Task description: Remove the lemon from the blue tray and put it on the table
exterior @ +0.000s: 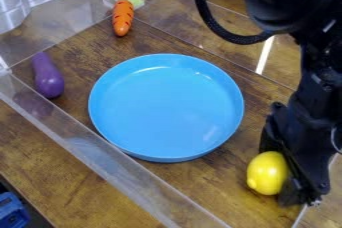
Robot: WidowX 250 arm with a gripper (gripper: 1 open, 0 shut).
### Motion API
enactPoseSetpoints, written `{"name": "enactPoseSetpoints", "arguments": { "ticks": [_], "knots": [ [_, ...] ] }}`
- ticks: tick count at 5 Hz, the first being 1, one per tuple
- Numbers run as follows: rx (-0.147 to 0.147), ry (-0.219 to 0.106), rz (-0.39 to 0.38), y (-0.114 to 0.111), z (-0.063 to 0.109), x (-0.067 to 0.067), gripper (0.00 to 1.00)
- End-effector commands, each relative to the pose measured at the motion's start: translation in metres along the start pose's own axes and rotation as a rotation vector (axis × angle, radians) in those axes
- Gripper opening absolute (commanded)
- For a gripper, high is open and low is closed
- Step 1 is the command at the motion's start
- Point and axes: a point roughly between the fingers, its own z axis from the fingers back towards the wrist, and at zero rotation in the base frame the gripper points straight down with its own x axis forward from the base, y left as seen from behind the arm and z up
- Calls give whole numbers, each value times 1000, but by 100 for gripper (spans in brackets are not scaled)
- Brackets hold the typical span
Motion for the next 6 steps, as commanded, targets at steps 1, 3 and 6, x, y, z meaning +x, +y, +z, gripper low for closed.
{"name": "enactPoseSetpoints", "arguments": {
  "ticks": [1, 3, 6],
  "knots": [
    [2, -13, 1, -1, 2, 2, 0],
    [-1, -11, 13, 1, 0, 2, 100],
    [-3, -4, 26, 3, -1, 1, 100]
  ]
}}
